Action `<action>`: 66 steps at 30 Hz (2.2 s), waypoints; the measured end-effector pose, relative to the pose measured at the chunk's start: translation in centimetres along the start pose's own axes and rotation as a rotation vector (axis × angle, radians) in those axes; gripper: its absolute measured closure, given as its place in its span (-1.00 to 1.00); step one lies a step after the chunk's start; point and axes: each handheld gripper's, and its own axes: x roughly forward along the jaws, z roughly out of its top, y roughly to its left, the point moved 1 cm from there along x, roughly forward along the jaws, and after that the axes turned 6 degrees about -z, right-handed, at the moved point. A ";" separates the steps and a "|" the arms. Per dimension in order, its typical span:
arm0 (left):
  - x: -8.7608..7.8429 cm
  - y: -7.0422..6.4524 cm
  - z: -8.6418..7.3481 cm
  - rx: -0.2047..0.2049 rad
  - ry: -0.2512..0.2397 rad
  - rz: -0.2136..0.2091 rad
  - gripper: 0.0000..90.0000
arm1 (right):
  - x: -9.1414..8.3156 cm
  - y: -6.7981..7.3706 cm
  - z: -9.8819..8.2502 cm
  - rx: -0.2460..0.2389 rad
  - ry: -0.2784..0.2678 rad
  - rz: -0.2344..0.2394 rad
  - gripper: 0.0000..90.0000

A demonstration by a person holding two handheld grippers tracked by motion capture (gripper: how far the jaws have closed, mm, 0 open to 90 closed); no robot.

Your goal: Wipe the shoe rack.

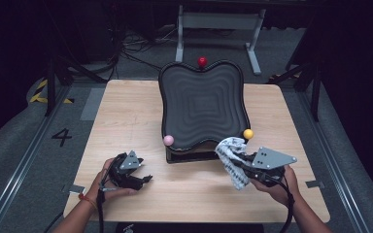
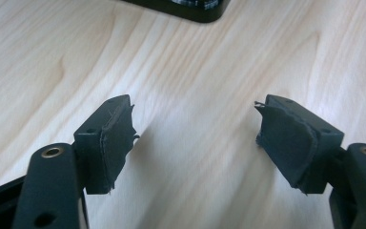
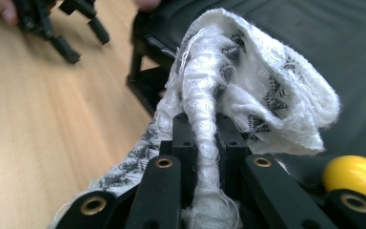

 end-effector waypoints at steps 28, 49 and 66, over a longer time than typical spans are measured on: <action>-1.5 1.1 -2.3 -0.125 -0.024 0.029 -0.57 | 8.5 8.4 -2.6 -0.140 0.171 0.296 0.79; -1.5 1.1 -2.2 -0.126 -0.017 0.022 -0.56 | 9.3 9.4 -2.3 -0.145 0.164 0.376 0.54; -1.5 1.1 -2.2 -0.126 -0.017 0.023 -0.56 | 6.6 7.4 -1.2 -0.141 0.134 0.291 0.15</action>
